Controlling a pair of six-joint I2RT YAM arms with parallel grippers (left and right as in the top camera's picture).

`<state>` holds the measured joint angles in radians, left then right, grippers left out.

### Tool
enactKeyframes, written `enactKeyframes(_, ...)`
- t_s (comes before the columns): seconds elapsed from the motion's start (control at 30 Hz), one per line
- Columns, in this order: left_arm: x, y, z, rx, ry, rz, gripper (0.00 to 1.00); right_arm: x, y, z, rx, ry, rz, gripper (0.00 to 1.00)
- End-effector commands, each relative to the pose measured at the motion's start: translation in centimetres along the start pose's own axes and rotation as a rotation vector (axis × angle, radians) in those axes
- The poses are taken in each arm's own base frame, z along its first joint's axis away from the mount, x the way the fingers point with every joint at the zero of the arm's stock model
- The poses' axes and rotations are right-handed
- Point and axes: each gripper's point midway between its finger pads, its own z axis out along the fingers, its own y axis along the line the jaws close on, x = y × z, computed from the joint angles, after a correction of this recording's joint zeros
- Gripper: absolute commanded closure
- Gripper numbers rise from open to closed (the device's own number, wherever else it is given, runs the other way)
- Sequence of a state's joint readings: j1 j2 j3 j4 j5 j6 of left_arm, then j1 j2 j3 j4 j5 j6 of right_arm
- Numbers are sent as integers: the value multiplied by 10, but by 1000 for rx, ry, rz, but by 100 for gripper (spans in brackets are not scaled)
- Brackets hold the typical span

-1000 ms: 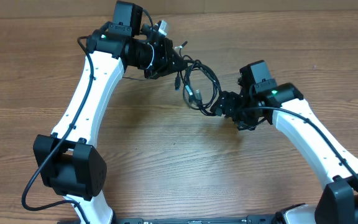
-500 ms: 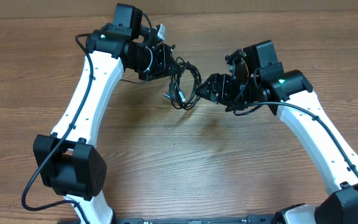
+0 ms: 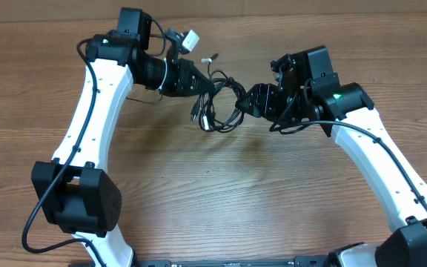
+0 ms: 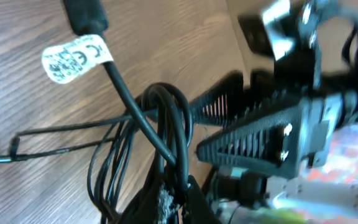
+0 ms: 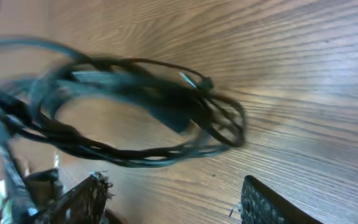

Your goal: Untangle cables

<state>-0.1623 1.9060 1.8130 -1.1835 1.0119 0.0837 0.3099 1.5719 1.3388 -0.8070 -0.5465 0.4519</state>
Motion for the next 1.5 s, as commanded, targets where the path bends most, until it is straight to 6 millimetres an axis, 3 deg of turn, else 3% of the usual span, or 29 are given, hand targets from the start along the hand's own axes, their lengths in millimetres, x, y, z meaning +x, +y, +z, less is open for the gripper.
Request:
enactKeyframes(0.0, 7, -20, 0, 56, 14, 270, 96, -3, 23, -3, -110, 7, -69, 34)
enactKeyframes(0.13, 7, -20, 0, 57, 17, 279, 96, -5, 37, -5, -181, 10, -86, 35)
enactKeyframes(0.3, 3, -20, 0, 54, 5, 229, 96, -1, 39, -3, -182, 21, -70, 42)
enactKeyframes(0.5, -11, -22, -1, 68, -33, -45, 96, 7, 27, 9, -115, 48, -49, 44)
enactKeyframes(0.73, -21, -24, -4, 105, -50, -359, 96, 6, 40, 24, -150, 39, -187, 45)
enactKeyframes(0.9, -31, -38, -10, 198, -61, -377, 96, 10, 50, 36, -211, 67, -254, 45)
enactKeyframes(1.1, -39, -28, -25, 197, -103, -411, 96, 7, 67, 35, -299, 54, -316, 45)
enactKeyframes(1.3, -41, -34, -32, 254, -97, -446, 96, 0, 77, 35, -333, 17, -368, 57)
enactKeyframes(1.47, -39, -43, -34, 306, -76, -455, 96, 6, 76, 52, -334, 47, -369, 57)
